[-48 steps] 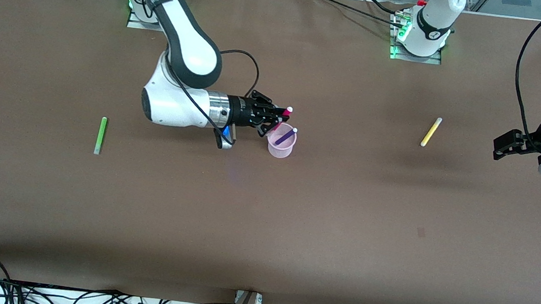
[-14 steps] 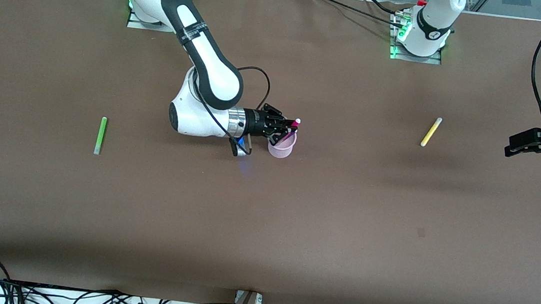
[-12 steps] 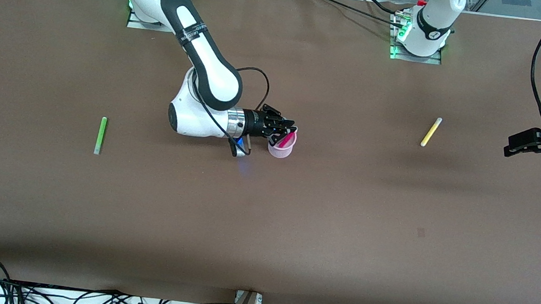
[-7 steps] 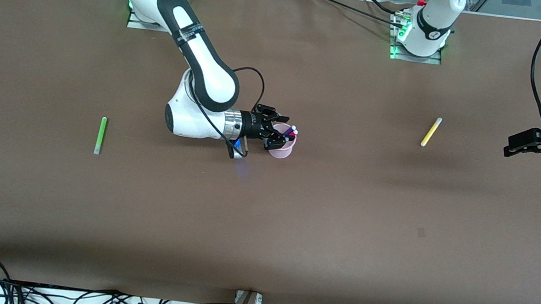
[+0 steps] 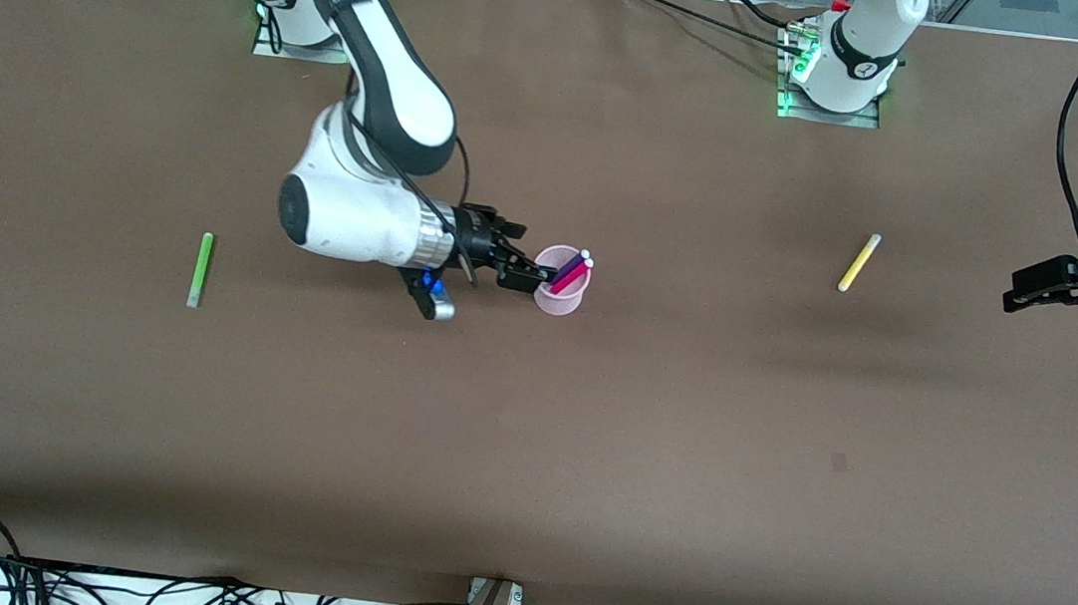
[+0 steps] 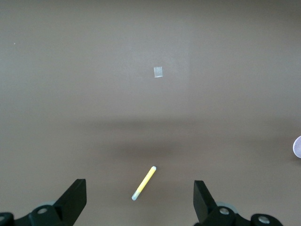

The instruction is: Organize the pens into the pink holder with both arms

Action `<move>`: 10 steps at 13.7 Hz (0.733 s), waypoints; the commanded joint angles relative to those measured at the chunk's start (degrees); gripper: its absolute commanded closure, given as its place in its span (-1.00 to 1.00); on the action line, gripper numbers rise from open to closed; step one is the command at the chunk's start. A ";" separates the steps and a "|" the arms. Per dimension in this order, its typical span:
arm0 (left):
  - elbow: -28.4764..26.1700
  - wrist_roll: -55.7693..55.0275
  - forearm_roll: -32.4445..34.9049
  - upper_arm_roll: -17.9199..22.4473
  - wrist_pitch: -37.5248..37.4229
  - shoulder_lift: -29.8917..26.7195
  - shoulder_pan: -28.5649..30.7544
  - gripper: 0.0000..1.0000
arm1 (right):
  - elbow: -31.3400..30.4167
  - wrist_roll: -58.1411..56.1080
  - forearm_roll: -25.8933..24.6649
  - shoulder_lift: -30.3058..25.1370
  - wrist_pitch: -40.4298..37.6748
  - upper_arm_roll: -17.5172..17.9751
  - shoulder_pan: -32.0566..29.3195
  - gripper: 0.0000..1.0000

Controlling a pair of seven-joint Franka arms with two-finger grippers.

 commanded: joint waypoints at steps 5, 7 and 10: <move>0.03 0.29 -0.48 0.07 -0.30 -0.16 -0.22 -1.00 | -0.45 -11.46 -12.74 -11.53 -17.54 -15.70 -0.21 -1.00; 0.03 0.20 -0.48 0.07 -0.39 -0.16 -0.22 -1.00 | -1.93 -14.28 -20.23 -16.72 -18.15 -15.70 -0.12 -1.00; -0.06 0.11 -0.48 0.07 -0.39 -0.16 -0.22 -1.00 | -2.12 -20.68 -32.27 -22.96 -23.77 -16.75 -0.21 -1.00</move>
